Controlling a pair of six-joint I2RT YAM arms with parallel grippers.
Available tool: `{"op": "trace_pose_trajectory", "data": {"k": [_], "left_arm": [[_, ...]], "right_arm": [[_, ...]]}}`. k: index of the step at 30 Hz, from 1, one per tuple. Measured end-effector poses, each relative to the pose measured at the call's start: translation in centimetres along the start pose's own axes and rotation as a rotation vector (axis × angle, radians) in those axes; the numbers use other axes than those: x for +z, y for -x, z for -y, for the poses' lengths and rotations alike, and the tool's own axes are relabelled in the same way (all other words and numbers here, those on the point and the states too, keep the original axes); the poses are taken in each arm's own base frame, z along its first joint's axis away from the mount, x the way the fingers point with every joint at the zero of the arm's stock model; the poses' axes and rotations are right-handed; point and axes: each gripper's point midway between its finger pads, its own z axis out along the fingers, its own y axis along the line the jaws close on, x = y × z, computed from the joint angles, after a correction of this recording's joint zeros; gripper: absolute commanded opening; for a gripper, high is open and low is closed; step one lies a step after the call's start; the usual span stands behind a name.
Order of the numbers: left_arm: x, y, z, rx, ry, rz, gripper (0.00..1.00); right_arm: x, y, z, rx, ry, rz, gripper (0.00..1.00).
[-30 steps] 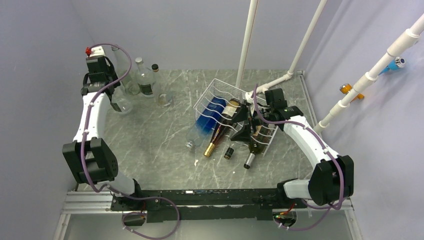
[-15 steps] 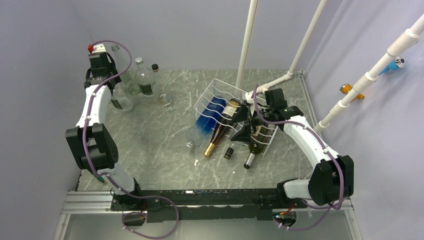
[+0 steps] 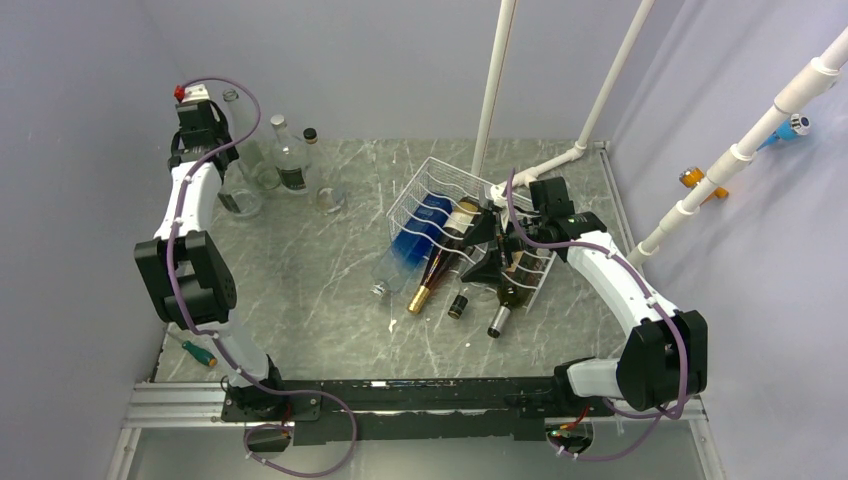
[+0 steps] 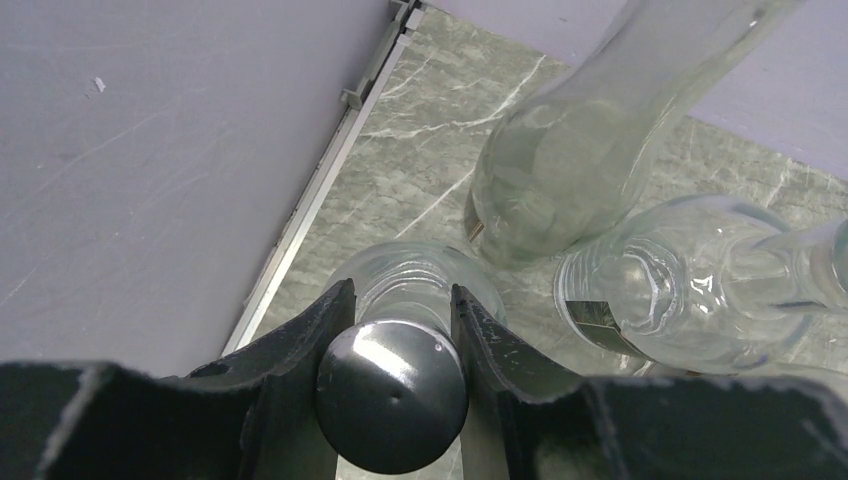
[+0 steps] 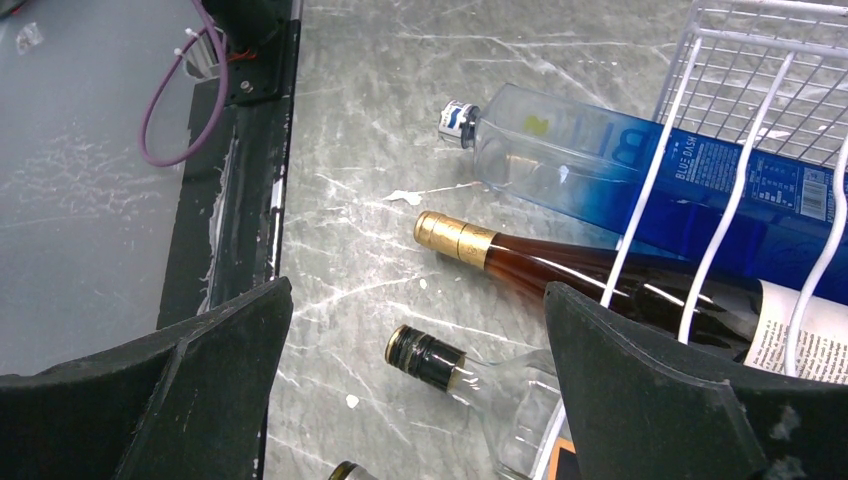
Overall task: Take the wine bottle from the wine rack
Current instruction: Place the wine bottle at the center of the board.
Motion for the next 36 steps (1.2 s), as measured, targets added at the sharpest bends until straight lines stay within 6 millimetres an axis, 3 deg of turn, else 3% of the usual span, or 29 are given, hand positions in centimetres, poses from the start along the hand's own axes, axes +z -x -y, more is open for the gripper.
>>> {"op": "trace_pose_trajectory", "data": {"k": [9, 12, 23, 30, 36], "left_arm": [[0.7, -0.2, -0.1, 0.011, 0.002, 0.001, 0.0], [1.0, -0.4, -0.1, 0.013, 0.003, -0.002, 0.17], [1.7, -1.1, -0.4, 0.01, 0.011, -0.02, 0.51], [1.6, 2.3, -0.4, -0.021, 0.006, 0.096, 0.72], [0.6, 3.4, -0.4, -0.029, -0.002, 0.119, 0.91]], "right_arm": [[0.0, 0.0, 0.0, 0.0, 0.0, -0.001, 1.0], [0.0, -0.1, 0.0, -0.001, 0.0, -0.001, 1.0], [0.1, -0.2, 0.1, -0.002, 0.001, -0.003, 1.0], [0.1, -0.2, 0.1, -0.004, 0.001, -0.003, 1.0], [0.1, -0.2, 0.1, -0.005, 0.002, -0.003, 1.0]]}}
